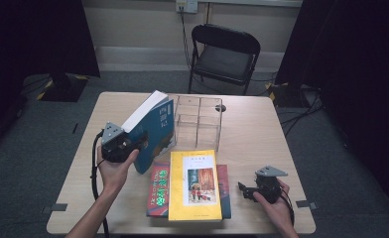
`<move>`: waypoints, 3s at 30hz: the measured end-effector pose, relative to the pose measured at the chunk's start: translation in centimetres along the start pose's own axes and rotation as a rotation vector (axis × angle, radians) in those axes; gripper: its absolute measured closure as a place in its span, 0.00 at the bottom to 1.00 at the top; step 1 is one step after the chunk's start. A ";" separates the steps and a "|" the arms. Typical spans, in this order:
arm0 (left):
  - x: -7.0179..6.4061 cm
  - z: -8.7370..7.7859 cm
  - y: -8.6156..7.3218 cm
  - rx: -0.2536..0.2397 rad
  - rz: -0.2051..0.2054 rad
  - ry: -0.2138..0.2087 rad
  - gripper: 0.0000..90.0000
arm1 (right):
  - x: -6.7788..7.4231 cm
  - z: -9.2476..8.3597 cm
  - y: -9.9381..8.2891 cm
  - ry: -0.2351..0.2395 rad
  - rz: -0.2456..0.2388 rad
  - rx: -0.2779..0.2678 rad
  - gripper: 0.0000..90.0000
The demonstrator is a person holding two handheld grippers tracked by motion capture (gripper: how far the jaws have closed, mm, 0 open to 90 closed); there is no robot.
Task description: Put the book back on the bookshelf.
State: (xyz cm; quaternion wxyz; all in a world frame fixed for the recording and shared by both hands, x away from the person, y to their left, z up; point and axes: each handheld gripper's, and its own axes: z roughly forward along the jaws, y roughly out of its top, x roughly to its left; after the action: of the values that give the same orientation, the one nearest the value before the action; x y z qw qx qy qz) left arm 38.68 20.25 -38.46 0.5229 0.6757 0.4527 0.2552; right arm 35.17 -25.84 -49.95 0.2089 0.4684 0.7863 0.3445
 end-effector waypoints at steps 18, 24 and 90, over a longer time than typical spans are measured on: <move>-0.4 -1.0 7.9 0.285 0.032 -0.012 0.61 | 0.0 0.0 0.0 0.000 0.000 0.000 0.18; -0.5 0.1 10.0 0.420 0.024 -0.014 0.61 | 0.1 0.1 0.1 0.000 -0.001 0.000 0.18; -0.5 12.2 17.2 0.879 -0.044 0.119 0.68 | 0.2 0.3 0.3 0.016 -0.014 0.001 0.17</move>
State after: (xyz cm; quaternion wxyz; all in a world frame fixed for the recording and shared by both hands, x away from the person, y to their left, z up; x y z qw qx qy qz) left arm 54.36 13.22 -26.22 0.1643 0.8081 0.5617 0.0660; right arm 35.42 -25.44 -49.95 0.2048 0.4602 0.7915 0.3462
